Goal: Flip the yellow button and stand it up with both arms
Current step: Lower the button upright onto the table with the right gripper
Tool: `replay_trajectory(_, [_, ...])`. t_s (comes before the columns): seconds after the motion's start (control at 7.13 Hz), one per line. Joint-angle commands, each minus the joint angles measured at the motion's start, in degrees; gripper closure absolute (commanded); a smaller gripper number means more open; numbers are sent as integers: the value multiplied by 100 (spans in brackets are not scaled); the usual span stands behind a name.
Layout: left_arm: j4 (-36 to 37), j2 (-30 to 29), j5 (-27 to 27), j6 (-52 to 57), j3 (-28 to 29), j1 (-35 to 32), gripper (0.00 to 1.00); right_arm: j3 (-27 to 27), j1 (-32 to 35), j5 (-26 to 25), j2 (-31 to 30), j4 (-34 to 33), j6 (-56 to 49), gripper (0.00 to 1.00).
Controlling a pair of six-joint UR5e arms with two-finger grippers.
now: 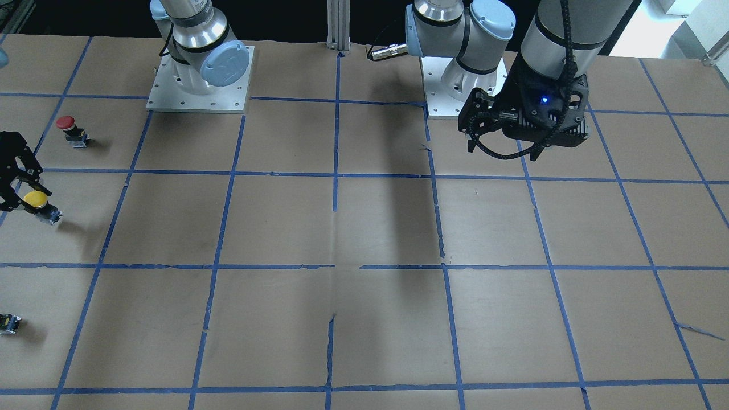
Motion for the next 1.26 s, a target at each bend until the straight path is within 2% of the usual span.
replay_trajectory(0.0, [0,11,0,0,6,0,1,-13,-10,144,52,7,-23,77])
replay_trajectory(0.14, [0,11,0,0,6,0,1,-13,-79,127,52,7,-41,77])
replay_trajectory(0.28, [0,11,0,0,6,0,1,-4,-202,127,86,7,-32,70])
replay_trajectory(0.42, [0,2,0,0,6,0,1,-4,-273,127,96,15,-32,62])
replay_trajectory(0.56, [-9,20,0,0,6,0,1,13,-273,144,96,24,-32,47])
replay_trajectory(0.7, [-18,37,9,0,6,0,0,13,-273,153,96,207,-32,46])
replay_trajectory(0.84, [-18,46,9,0,6,0,0,5,-273,162,96,339,-32,41])
replay_trajectory(0.98, [-18,46,9,0,15,0,0,-13,-273,162,96,341,-15,19])
replay_trajectory(1.12, [-9,29,0,0,6,0,0,-13,-265,162,43,349,38,17])
